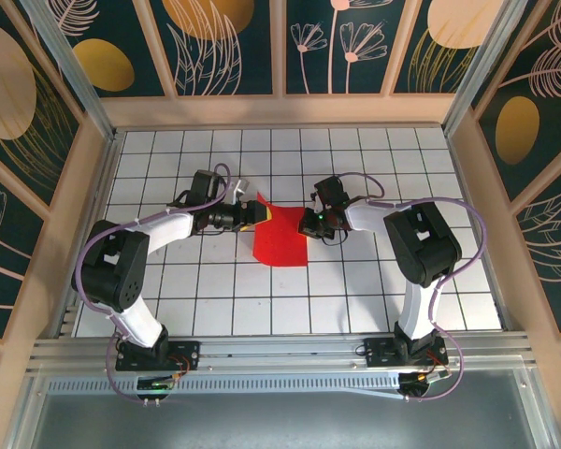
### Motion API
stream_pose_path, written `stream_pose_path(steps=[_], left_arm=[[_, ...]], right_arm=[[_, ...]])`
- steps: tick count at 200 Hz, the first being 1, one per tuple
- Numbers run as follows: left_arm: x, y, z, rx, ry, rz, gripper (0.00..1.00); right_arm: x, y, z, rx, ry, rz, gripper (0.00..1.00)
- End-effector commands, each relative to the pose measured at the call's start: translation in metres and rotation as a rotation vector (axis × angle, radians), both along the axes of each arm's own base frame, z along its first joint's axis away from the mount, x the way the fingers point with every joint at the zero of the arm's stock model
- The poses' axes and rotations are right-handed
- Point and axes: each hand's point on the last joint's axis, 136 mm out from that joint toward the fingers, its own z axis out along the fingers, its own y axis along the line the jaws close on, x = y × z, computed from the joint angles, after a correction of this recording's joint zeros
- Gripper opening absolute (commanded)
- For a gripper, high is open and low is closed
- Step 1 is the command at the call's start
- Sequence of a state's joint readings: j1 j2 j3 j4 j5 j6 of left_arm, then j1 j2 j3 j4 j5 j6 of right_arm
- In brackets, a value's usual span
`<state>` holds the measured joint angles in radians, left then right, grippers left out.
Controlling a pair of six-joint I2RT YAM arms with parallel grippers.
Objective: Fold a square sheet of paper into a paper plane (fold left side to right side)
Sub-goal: First fold in half a square sheet of paper at the center of the table.
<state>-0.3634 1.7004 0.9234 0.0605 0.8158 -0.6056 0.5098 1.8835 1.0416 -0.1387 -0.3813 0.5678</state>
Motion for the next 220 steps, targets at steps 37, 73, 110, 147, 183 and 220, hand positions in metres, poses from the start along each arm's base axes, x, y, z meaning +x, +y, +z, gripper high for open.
stream_pose_path(steps=[37, 73, 110, 147, 183, 220], left_arm=[[-0.003, -0.019, 0.017, -0.061, -0.020, -0.050, 0.73], [0.000, -0.029, 0.004, -0.049, 0.001, -0.051, 0.71], [0.008, -0.039, 0.001, -0.046, -0.006, -0.053, 0.66], [0.011, -0.040, -0.009, -0.021, 0.002, -0.040, 0.55], [0.011, -0.041, -0.022, 0.004, 0.021, -0.034, 0.38], [0.009, -0.042, -0.031, 0.040, 0.027, -0.036, 0.20]], right_arm=[[-0.016, -0.008, -0.027, -0.093, 0.063, 0.016, 0.02], [-0.015, -0.001, -0.023, -0.068, 0.052, 0.028, 0.02], [-0.015, 0.005, -0.020, -0.038, 0.045, 0.033, 0.01], [-0.013, 0.007, -0.016, -0.026, 0.034, 0.034, 0.01], [-0.012, 0.009, -0.013, -0.012, 0.028, 0.035, 0.01], [-0.010, 0.011, -0.010, -0.004, 0.021, 0.036, 0.01]])
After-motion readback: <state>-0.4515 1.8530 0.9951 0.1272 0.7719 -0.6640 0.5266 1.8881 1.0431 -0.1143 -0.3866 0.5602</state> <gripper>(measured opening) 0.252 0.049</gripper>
